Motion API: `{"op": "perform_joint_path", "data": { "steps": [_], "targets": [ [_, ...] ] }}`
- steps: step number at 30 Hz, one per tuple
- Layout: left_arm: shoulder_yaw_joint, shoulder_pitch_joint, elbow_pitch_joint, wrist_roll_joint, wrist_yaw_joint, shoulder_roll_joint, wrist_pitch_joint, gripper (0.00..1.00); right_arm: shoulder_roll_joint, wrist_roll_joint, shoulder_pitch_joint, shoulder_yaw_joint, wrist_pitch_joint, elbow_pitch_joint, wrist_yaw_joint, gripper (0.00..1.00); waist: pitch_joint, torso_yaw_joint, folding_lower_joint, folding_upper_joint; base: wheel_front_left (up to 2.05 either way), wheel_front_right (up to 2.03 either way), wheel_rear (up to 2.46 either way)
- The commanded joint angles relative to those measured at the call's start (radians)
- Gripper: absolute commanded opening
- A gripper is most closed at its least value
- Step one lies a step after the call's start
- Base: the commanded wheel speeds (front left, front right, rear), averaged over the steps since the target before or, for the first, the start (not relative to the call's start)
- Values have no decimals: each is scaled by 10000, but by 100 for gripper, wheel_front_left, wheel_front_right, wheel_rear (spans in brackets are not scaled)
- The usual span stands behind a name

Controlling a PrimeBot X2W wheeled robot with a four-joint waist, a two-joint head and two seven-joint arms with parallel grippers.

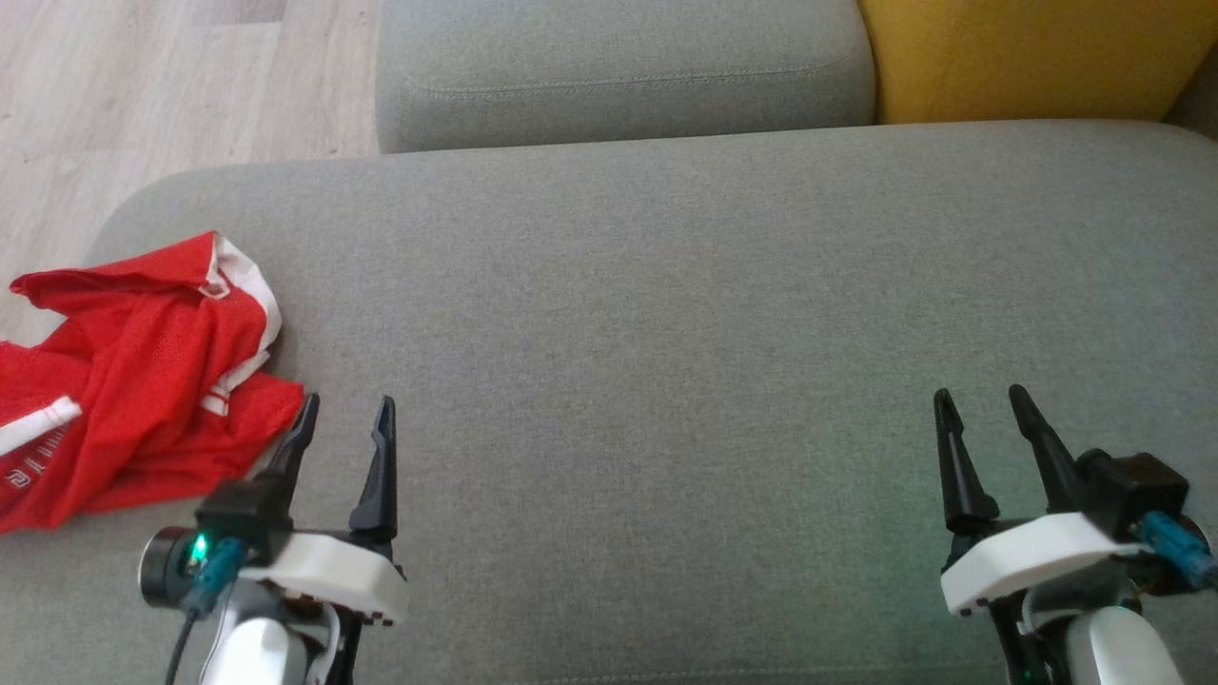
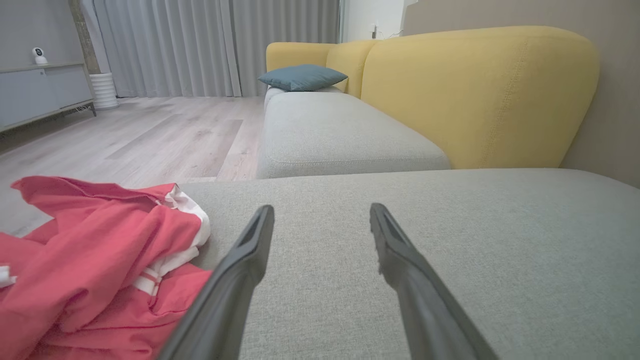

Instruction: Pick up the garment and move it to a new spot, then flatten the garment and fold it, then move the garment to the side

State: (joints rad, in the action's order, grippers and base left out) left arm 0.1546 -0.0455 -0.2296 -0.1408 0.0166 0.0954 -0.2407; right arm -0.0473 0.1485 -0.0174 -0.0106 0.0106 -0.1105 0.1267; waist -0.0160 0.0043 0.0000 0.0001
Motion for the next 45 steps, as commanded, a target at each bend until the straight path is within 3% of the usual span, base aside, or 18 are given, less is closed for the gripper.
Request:
{"op": "perform_joint_path", "data": {
  "steps": [1,28,45],
  "targets": [
    [-221,-404,294,322,-76,219,-169,100,-44,-307,252,211,146,408,40,100,-1,5,0,-1,0,0,0],
    [-351,-494,-265,80,-235,126,-210,100,-31,76,195,62,126,298,40,100,16,214,0,-1,0,0,0],
    [-635,-709,-44,-46,-400,219,-210,100,-30,19,345,682,-154,1062,40,100,200,2546,0,-1,0,0,0]
  ]
}}
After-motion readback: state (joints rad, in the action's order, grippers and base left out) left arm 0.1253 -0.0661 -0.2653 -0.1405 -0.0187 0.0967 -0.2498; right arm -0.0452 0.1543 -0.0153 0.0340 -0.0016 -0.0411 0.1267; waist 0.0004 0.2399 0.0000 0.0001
